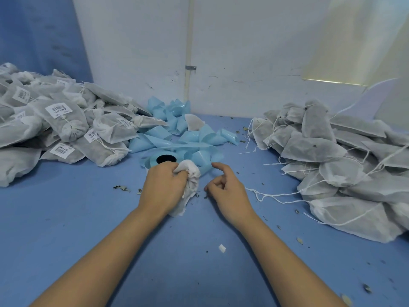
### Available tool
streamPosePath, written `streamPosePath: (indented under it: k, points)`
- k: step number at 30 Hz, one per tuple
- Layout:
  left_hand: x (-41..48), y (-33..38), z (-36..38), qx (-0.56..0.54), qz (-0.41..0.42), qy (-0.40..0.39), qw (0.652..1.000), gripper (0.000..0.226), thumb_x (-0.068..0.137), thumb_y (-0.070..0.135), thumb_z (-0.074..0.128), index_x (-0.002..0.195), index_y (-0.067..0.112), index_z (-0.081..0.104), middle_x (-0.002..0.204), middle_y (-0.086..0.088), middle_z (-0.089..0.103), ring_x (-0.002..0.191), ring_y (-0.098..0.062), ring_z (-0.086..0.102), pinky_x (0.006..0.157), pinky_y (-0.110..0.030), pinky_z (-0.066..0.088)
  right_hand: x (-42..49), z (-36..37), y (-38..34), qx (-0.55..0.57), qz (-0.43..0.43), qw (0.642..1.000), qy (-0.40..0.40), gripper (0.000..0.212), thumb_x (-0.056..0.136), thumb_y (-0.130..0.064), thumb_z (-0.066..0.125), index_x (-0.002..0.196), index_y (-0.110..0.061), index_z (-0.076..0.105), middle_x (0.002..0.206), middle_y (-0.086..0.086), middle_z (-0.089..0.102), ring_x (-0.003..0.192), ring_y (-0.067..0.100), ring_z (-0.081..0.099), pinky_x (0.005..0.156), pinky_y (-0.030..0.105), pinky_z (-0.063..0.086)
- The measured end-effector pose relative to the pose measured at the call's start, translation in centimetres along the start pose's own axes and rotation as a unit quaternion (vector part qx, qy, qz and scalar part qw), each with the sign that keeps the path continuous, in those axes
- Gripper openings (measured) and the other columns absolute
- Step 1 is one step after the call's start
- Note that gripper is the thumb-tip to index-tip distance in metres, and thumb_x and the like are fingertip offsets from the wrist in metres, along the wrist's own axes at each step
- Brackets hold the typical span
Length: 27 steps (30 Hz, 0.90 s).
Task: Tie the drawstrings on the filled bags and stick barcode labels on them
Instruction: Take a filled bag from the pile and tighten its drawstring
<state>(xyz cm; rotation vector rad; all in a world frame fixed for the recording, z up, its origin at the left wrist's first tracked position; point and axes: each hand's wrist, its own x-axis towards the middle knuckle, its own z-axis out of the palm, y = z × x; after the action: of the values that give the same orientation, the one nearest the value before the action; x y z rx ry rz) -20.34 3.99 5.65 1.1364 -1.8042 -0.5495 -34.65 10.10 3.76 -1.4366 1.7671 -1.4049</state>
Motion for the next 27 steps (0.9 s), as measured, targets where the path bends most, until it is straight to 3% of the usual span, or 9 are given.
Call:
streamPosePath:
  k: [2, 5, 8, 11, 15, 20, 27]
  points:
    - [-0.1, -0.2, 0.0, -0.005, 0.010, -0.008, 1.000, 0.036, 0.083, 0.004, 0.050, 0.054, 0.015, 0.032, 0.053, 0.004, 0.035, 0.051, -0.009, 0.031, 0.048, -0.022, 0.025, 0.0, 0.0, 0.0, 0.001, -0.002, 1.000, 0.007, 0.037, 0.088, -0.005, 0.052, 0.114, -0.031, 0.048, 0.086, 0.005, 0.066, 0.069, 0.010, 0.057, 0.063, 0.014, 0.043]
    - [-0.5, 0.1, -0.3, -0.126, 0.020, -0.079, 0.989, 0.035, 0.083, -0.004, 0.047, 0.062, 0.024, 0.052, 0.062, 0.014, 0.053, 0.060, 0.002, 0.048, 0.057, -0.009, 0.035, 0.0, 0.0, -0.1, -0.001, -0.005, 1.000, 0.028, 0.019, 0.089, -0.008, 0.057, 0.103, -0.020, 0.050, 0.091, -0.003, 0.062, 0.066, 0.003, 0.054, 0.061, 0.009, 0.040]
    - [-0.7, 0.9, -0.4, -0.238, -0.015, -0.137, 0.961, 0.037, 0.082, -0.010, 0.046, 0.072, 0.021, 0.063, 0.065, 0.022, 0.058, 0.062, 0.006, 0.051, 0.060, -0.007, 0.038, -0.1, -0.1, -0.3, 0.002, -0.022, 0.999, 0.043, 0.023, 0.091, -0.009, 0.059, 0.111, -0.017, 0.054, 0.108, -0.009, 0.058, 0.081, -0.004, 0.055, 0.069, 0.006, 0.042]
    - [-1.1, 1.6, -0.3, -0.283, -0.034, -0.171, 0.943, 0.019, 0.072, 0.004, 0.049, 0.075, 0.014, 0.065, 0.061, 0.017, 0.057, 0.059, 0.002, 0.050, 0.058, -0.010, 0.040, -0.4, -0.3, -0.6, 0.019, -0.035, 0.997, 0.062, 0.031, 0.094, -0.007, 0.054, 0.121, -0.020, 0.054, 0.120, -0.007, 0.056, 0.099, 0.004, 0.057, 0.079, 0.011, 0.045]
    - [-1.6, 2.2, 0.0, -0.305, -0.035, -0.203, 0.930, 0.036, 0.061, 0.011, 0.047, 0.090, 0.008, 0.070, 0.072, 0.009, 0.065, 0.067, 0.000, 0.057, 0.062, -0.010, 0.043, -0.6, -0.4, -1.0, 0.072, -0.017, 0.996, 0.053, 0.028, 0.093, -0.007, 0.056, 0.110, -0.030, 0.059, 0.112, -0.004, 0.062, 0.101, 0.007, 0.059, 0.085, 0.024, 0.051]
    - [-1.6, 2.1, 0.1, -0.294, -0.040, -0.209, 0.932, 0.037, 0.062, 0.013, 0.048, 0.091, 0.002, 0.068, 0.076, -0.003, 0.064, 0.071, -0.008, 0.056, 0.063, -0.015, 0.045, -0.6, -0.4, -1.0, 0.091, -0.020, 0.994, 0.050, 0.018, 0.092, -0.009, 0.058, 0.100, -0.024, 0.062, 0.095, -0.013, 0.066, 0.084, -0.003, 0.060, 0.075, 0.014, 0.048]
    - [-1.5, 2.1, 0.1, -0.286, -0.046, -0.206, 0.935, 0.036, 0.062, 0.013, 0.048, 0.089, -0.001, 0.066, 0.066, 0.002, 0.057, 0.062, -0.006, 0.049, 0.056, -0.013, 0.041, -0.5, -0.6, -1.0, 0.111, -0.032, 0.990, 0.076, 0.017, 0.093, -0.012, 0.059, 0.088, -0.028, 0.062, 0.086, -0.015, 0.067, 0.079, -0.009, 0.060, 0.074, 0.012, 0.048]
